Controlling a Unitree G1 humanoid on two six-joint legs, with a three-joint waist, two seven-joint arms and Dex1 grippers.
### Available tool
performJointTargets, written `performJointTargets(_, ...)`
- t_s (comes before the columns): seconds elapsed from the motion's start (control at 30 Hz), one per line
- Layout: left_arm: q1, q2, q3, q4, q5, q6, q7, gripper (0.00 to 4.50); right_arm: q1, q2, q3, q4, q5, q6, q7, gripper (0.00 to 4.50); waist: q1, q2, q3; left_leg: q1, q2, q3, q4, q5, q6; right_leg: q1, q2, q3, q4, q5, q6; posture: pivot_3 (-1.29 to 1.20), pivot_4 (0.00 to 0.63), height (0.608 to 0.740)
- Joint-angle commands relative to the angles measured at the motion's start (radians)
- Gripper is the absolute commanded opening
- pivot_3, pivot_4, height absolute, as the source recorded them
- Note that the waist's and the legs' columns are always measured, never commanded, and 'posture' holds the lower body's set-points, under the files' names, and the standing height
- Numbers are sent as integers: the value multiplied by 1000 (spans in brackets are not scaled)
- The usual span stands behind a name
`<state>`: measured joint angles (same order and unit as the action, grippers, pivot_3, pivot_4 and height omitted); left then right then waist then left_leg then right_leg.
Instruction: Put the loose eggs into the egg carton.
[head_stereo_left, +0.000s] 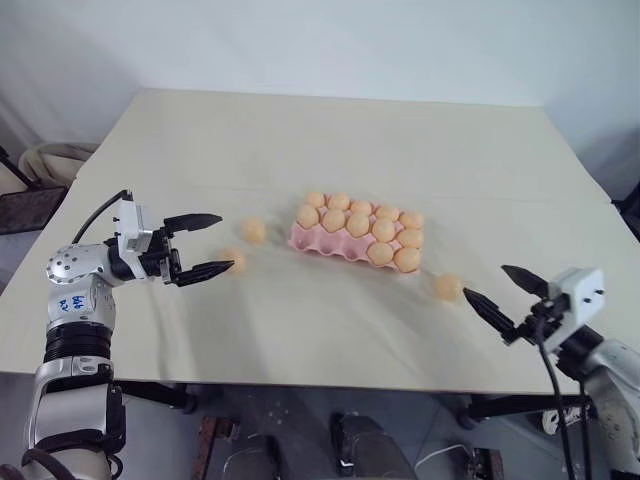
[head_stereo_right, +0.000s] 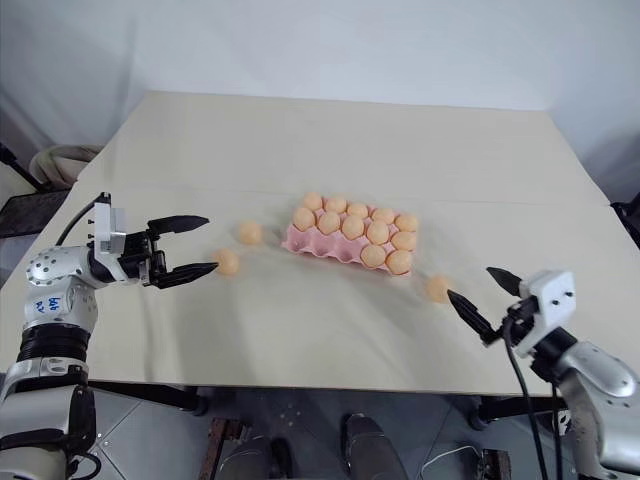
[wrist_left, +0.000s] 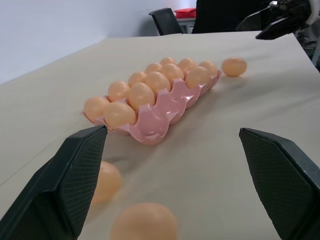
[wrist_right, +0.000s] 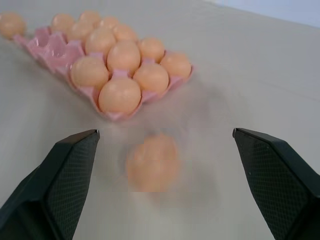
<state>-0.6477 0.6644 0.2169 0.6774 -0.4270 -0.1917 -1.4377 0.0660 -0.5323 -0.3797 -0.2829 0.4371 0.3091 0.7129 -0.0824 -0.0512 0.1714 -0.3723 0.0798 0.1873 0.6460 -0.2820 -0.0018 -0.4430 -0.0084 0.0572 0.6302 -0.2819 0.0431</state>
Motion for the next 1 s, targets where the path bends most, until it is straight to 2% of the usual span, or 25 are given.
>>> performJointTargets(0.03,9,7,15,-43,-12,-3,9,4500,-46,24,45,33,-31,8,-66,4477,0,0,0,0,0,0,0,1,1,0,0,0,0,0,1,0,150,740)
performJointTargets(0.2,22,9,19,-61,-16,-1,15,4500,-101,42,97,120,-72,28,-128,4477,0,0,0,-1,0,0,1,0,0,-1,0,0,0,1,2,0,150,740)
performJointTargets(0.53,45,11,29,-89,-21,7,27,4500,-118,45,157,239,-153,-9,-176,4477,-2,0,0,-2,0,0,1,0,-1,-1,0,0,-1,1,4,0,150,740)
performJointTargets(0.63,45,10,29,-89,-21,5,28,4500,-134,55,161,262,-158,-46,-177,3854,-4,0,0,-2,0,1,1,0,0,-1,1,0,0,1,4,0,150,740)
performJointTargets(0.83,41,9,30,-82,-19,0,31,4500,-158,46,166,269,-158,-56,-173,1769,-1,0,0,-2,0,1,1,0,0,-1,0,0,1,1,4,0,150,740)
performJointTargets(0.9,41,9,30,-80,-18,-1,32,4500,-160,37,161,242,-149,-55,-163,1397,-2,0,0,-2,0,1,1,0,0,-1,0,0,0,1,4,0,150,740)
performJointTargets(1.0,40,9,31,-78,-18,-2,33,4500,-166,26,154,197,-138,-39,-157,1303,-2,0,0,-2,0,1,1,0,-1,-1,0,0,1,1,4,0,150,740)
